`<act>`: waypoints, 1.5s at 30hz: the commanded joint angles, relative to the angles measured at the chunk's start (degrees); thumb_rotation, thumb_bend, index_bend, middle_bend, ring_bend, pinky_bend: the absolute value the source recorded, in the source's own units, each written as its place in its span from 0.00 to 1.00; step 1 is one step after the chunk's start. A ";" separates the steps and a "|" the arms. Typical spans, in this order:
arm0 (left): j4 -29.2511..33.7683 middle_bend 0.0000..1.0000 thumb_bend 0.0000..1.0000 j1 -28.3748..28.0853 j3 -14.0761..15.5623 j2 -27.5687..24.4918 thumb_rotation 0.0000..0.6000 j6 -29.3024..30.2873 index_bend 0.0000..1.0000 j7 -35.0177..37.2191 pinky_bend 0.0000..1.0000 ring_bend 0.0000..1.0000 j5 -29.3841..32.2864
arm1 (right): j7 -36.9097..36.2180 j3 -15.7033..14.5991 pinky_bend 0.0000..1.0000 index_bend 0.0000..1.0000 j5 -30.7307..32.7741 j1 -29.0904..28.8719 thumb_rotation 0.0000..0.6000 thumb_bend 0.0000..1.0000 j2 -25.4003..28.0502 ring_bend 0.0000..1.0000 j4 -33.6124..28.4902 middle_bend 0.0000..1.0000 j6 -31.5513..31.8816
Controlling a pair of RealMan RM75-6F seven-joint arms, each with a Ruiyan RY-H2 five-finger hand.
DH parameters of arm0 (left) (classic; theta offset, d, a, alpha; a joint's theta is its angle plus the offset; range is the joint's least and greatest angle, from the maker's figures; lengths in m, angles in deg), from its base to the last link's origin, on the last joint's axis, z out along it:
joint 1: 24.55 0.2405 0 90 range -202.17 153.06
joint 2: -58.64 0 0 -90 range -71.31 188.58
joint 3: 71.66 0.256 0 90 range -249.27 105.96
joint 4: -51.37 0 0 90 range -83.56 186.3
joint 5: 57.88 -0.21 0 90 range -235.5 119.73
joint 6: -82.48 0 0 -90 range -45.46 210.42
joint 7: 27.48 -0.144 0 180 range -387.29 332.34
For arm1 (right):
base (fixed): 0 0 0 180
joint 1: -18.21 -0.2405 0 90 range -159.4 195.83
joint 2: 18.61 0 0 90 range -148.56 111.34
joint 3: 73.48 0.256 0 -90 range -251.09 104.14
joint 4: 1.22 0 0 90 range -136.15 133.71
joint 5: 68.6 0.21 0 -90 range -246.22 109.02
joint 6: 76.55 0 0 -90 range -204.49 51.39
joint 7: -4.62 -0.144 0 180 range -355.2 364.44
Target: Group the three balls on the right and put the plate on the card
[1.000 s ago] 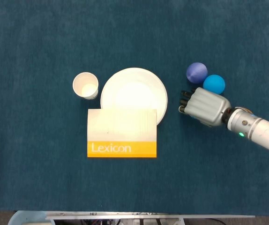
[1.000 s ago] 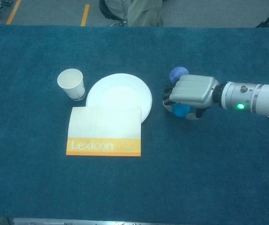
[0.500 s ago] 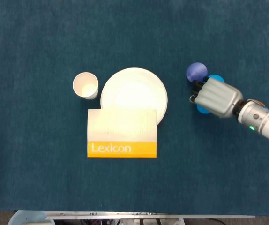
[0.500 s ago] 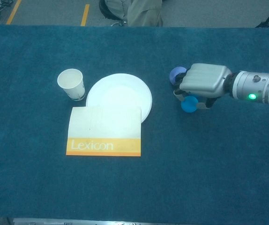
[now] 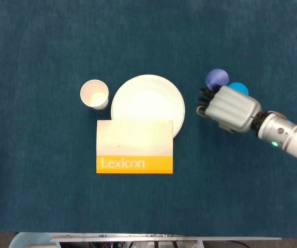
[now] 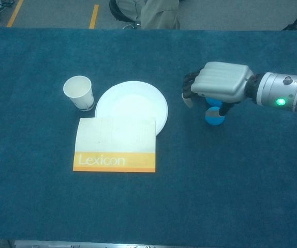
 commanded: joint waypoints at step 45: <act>2.30 0.31 0.44 2.77 1.02 -4.28 1.00 4.42 0.36 -0.60 0.19 0.27 -1.54 | 14.47 2.85 0.27 0.15 3.61 -6.11 1.00 0.00 -21.52 0.10 9.91 0.21 -4.46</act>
